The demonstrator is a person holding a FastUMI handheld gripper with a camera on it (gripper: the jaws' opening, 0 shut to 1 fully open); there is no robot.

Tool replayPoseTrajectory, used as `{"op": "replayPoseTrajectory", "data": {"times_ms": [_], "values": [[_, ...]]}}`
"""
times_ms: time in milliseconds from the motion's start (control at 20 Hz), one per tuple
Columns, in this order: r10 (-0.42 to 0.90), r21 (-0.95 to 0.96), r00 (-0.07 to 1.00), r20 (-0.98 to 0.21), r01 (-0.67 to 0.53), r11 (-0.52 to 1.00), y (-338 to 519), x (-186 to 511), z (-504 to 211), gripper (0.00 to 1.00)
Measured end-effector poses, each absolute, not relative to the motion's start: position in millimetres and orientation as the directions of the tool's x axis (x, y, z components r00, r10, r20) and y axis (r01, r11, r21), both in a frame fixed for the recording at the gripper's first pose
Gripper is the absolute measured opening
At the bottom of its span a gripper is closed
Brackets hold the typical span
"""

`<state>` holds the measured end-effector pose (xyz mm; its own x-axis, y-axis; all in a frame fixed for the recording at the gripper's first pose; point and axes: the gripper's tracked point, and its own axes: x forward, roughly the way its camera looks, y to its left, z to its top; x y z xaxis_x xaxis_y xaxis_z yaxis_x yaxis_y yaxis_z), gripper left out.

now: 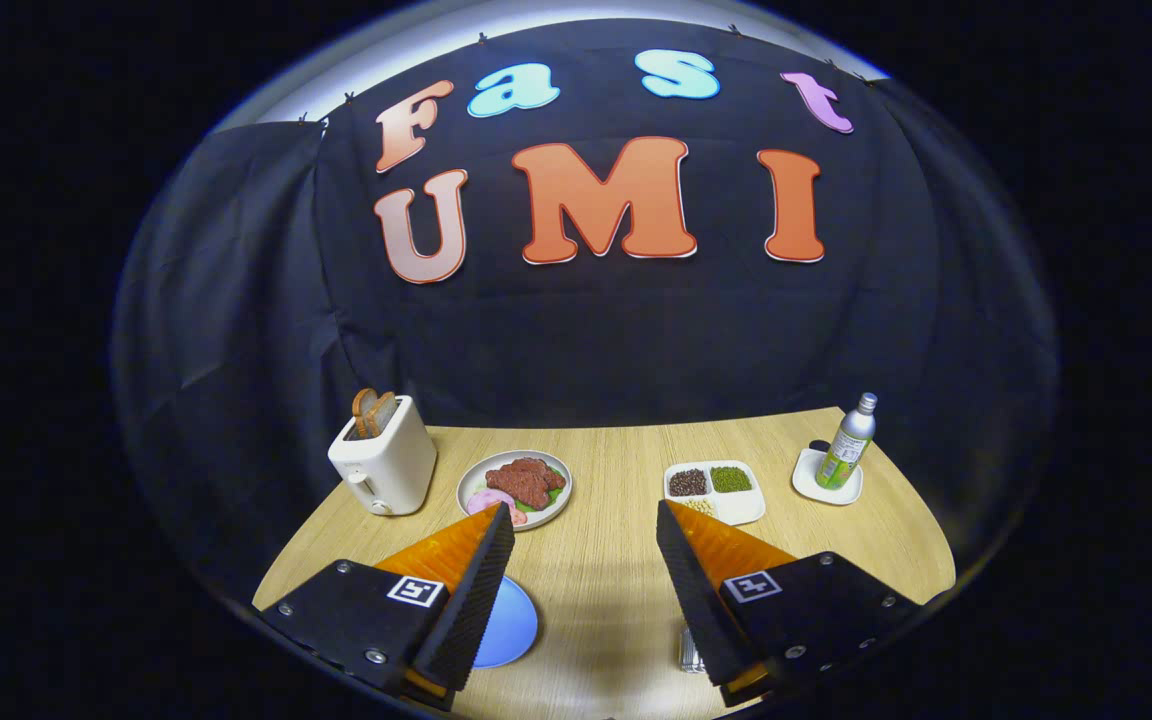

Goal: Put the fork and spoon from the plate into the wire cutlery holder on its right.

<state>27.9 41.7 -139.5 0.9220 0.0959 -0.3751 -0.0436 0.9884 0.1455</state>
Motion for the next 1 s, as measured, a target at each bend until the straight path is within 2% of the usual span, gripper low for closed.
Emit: {"op": "replayPoseTrajectory", "data": {"times_ms": [550, 800, 1000], "values": [[0.115, 0.113, 0.943, -0.313, -0.083, 0.990, 132.4, 16.5, -150.5, 0.87], [0.124, 0.135, 0.918, -0.376, -0.079, 0.988, 168.9, 11.5, -189.6, 0.88], [0.140, 0.128, 0.861, -0.488, -0.088, 0.988, 191.4, 3.1, -240.2, 0.88]]}}
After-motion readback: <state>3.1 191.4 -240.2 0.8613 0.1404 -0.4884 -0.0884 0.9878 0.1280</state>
